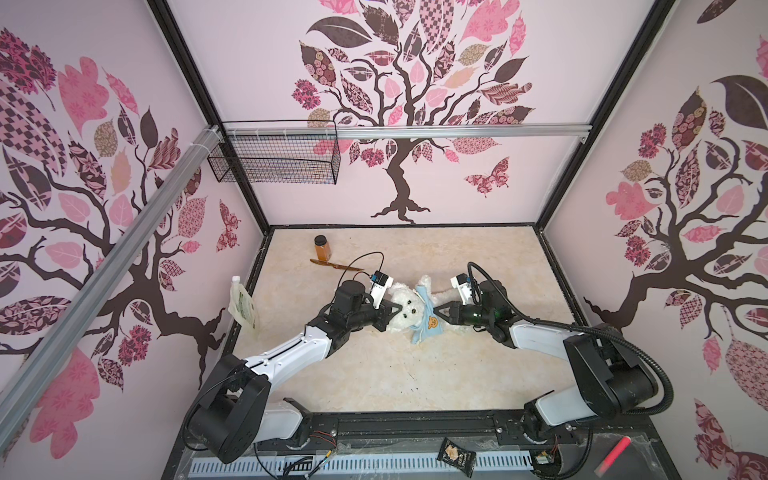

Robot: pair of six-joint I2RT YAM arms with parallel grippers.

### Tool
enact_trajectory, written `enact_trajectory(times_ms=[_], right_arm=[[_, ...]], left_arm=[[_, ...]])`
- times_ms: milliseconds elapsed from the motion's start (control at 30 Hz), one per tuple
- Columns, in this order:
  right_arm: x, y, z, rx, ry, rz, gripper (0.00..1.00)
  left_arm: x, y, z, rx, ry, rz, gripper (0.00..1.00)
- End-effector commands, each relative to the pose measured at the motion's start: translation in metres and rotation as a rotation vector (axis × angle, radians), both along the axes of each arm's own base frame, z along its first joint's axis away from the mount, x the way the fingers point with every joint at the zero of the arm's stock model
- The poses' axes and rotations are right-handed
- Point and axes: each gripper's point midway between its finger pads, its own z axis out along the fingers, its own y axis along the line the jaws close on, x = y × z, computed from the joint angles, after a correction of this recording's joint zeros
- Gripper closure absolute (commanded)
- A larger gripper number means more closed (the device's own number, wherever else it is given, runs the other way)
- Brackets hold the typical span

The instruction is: Dress the teddy bear

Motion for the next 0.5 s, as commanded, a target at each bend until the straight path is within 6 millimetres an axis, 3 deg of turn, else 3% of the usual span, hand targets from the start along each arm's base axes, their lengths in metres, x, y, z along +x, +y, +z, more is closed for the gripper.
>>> enact_trajectory(times_ms=[0,133,233,467], right_arm=[[0.012,-0.006,0.016,-0.002,-0.06,-0.067,1.0],[0.023,-0.04,0.034,0.005,-0.09,-0.218,1.0],[0.029,-0.07,0.046,0.035,-0.098,-0.323,1.0],[0.031,-0.105,0.059,-0.01,-0.143,-0.475,1.0]], left_arm=[[-0.013,-0.005,0.004,0.027,-0.049,-0.075,1.0],[-0.029,-0.001,-0.001,0.212,-0.159,-0.143,1.0],[-0.039,0.001,0.0,0.256,-0.188,-0.185,1.0],[-0.065,0.007,0.012,0.298,-0.273,-0.331,1.0]])
